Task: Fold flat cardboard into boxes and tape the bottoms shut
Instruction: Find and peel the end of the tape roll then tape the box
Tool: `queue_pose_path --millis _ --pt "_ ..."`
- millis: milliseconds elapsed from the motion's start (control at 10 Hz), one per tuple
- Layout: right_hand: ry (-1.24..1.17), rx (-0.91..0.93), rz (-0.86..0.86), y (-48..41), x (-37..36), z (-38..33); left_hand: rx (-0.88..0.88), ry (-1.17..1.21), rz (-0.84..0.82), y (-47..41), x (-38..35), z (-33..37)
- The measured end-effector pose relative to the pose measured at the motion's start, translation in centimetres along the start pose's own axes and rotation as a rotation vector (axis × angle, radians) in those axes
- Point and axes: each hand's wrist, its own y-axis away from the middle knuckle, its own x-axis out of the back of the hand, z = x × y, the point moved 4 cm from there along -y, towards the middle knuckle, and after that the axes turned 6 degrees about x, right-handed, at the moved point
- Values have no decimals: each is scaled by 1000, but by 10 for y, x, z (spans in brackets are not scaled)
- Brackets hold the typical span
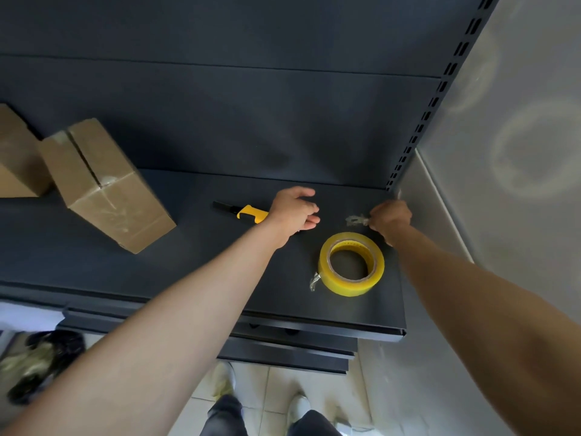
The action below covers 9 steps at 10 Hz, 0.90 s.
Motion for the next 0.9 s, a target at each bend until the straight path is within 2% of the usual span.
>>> queue_pose_path --millis 100,200,300,400,500,600,700,800,900 --pt "8 -16 -33 3 13 -1 -10 -20 13 7 6 4" --pt "-190 -59 81 9 27 -19 -60 -34 38 14 15 13" --pt "15 153 26 21 23 -72 -155 -53 115 21 32 29" --pt "-281 170 -248 50 -6 -141 -288 -84 245 30 63 53" --pt "-546 190 -310 83 -31 -187 -423 -166 429 41 114 77" --pt "-462 263 -411 113 -59 -232 -479 -306 619 49 176 89" --pt "-410 242 -527 145 -85 -262 -445 -419 777 51 244 90" --pt "-361 204 -602 164 -114 -284 -326 -557 815 39 309 82" --pt "-342 84 -674 177 -143 -302 -146 -732 726 21 358 70"
